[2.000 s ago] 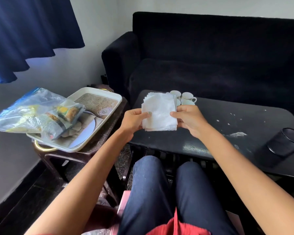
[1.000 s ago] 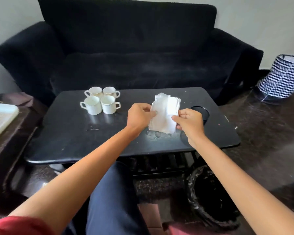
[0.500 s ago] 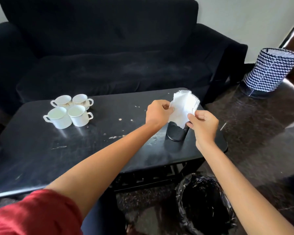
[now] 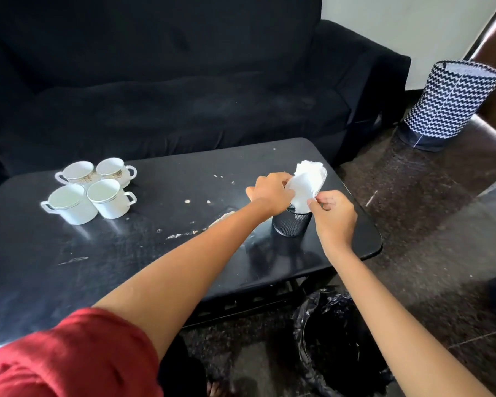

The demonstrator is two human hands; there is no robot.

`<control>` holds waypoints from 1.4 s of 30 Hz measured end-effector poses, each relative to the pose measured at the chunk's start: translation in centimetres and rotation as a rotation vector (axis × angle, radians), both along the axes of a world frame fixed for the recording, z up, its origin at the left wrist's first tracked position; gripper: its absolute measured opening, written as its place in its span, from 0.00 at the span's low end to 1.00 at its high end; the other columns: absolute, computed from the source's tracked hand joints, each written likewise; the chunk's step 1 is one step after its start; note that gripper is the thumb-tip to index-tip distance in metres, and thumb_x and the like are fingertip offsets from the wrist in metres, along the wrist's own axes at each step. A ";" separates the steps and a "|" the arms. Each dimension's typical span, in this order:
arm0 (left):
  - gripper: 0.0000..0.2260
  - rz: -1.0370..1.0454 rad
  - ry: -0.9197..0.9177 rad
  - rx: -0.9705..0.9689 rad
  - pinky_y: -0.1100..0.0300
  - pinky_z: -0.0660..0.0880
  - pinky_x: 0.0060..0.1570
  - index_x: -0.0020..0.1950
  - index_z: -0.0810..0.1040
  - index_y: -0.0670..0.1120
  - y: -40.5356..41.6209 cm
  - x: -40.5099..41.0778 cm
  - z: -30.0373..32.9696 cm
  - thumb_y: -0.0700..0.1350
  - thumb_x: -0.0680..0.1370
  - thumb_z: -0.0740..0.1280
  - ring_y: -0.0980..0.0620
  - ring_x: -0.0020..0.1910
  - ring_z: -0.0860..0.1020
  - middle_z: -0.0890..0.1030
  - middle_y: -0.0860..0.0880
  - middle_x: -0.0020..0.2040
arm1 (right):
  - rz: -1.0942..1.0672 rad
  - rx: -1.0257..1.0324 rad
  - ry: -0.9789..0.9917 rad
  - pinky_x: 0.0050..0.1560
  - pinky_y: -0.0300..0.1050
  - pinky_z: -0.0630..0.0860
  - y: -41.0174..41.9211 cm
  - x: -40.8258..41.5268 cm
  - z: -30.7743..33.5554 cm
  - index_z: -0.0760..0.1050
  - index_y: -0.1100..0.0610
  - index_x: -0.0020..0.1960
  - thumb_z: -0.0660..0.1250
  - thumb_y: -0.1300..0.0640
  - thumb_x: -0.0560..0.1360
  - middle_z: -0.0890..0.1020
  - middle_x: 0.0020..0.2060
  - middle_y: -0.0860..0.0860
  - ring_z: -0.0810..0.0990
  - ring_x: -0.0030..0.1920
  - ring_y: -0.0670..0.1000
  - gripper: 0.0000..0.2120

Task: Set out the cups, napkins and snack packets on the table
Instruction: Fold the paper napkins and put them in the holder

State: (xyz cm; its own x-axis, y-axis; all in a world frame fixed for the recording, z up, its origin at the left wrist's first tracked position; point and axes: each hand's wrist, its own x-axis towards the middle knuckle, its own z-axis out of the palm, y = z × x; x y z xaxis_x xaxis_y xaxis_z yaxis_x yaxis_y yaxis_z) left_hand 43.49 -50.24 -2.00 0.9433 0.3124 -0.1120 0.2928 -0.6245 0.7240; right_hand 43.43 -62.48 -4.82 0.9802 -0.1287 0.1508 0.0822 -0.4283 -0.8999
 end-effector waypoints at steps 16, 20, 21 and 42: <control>0.20 0.042 -0.132 0.089 0.55 0.59 0.56 0.68 0.69 0.54 -0.7 -0.7 -2.1 0.41 0.76 0.62 0.48 0.64 0.66 0.69 0.50 0.67 | 0.012 -0.112 -0.109 0.59 0.57 0.70 -0.4 -1.2 0.3 0.72 0.61 0.53 0.74 0.57 0.68 0.68 0.50 0.49 0.72 0.56 0.58 0.18; 0.15 0.110 -0.253 0.145 0.57 0.58 0.52 0.58 0.76 0.52 -1.0 -1.4 -2.9 0.38 0.76 0.59 0.48 0.59 0.68 0.75 0.52 0.59 | 0.118 -0.219 -0.200 0.64 0.55 0.66 -0.2 -1.0 0.3 0.71 0.61 0.61 0.65 0.62 0.74 0.72 0.61 0.54 0.70 0.65 0.57 0.16; 0.17 0.056 -0.227 0.195 0.57 0.57 0.51 0.58 0.77 0.53 -1.1 -1.5 -3.1 0.37 0.76 0.58 0.49 0.60 0.68 0.76 0.52 0.60 | 0.158 -0.268 -0.182 0.66 0.53 0.63 -0.1 -0.9 0.1 0.70 0.60 0.65 0.62 0.62 0.76 0.70 0.67 0.55 0.66 0.69 0.55 0.17; 0.21 0.183 -0.266 -0.144 0.62 0.61 0.61 0.71 0.66 0.49 -1.8 -4.1 -5.4 0.42 0.77 0.62 0.51 0.67 0.67 0.69 0.50 0.69 | 0.303 -0.191 0.062 0.75 0.52 0.55 -0.8 -0.6 -0.9 0.53 0.56 0.76 0.66 0.61 0.73 0.57 0.76 0.52 0.54 0.76 0.51 0.36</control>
State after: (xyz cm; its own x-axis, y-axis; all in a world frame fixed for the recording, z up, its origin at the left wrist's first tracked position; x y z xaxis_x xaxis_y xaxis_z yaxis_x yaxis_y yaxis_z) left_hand 39.43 -52.08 -7.40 0.8751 0.4780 0.0752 0.1796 -0.4652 0.8668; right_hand 42.88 -63.26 -5.68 0.9774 0.1943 0.0831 0.1792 -0.5540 -0.8130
